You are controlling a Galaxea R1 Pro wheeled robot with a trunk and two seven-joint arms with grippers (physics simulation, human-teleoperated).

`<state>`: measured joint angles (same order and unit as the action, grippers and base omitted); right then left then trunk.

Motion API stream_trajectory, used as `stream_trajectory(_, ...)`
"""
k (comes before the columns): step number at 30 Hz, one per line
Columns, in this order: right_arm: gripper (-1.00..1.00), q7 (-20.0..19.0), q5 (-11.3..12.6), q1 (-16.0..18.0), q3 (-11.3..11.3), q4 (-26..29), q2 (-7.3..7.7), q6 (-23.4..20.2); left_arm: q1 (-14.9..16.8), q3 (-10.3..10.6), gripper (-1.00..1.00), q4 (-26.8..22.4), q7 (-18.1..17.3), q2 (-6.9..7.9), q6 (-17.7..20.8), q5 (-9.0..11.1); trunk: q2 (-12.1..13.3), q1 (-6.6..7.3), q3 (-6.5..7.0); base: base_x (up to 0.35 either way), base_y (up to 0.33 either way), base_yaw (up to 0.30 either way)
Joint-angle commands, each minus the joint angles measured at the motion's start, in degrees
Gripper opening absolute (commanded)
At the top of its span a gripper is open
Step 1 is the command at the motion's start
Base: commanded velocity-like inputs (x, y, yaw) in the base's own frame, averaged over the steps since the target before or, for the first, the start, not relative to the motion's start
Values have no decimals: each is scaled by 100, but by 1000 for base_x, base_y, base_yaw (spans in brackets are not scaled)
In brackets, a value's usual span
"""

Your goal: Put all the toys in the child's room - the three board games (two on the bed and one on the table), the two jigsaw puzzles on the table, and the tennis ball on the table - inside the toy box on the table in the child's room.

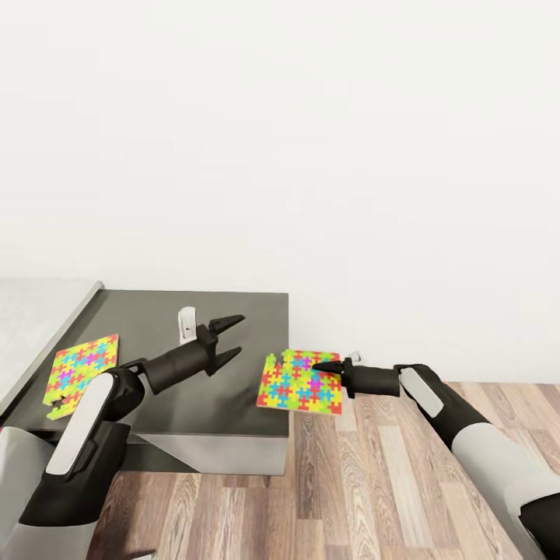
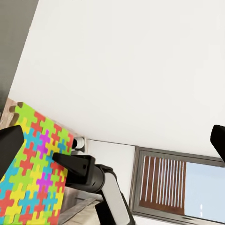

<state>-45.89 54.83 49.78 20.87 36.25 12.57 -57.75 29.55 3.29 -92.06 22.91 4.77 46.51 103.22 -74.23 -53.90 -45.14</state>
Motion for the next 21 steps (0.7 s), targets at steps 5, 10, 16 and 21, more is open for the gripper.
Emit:
stream_trajectory(5,-100,85,-7,-6,22,97,109,234,-2,-1,100,-5,47,24,-2,59,198,110,85,0,0,0)
stream_trajectory(10,-100,114,-3,-9,22,125,176,616,-14,-8,100,-5,-70,37,-1,58,398,220,175,0,0,0)
stream_trajectory(16,-100,115,-4,-15,22,140,216,861,-28,-8,100,-2,-325,54,-1,55,639,351,283,0,0,0)
stream_trajectory(21,-100,109,-6,-20,22,156,226,954,-62,-14,100,2,-431,61,-2,49,840,461,373,0,0,0)
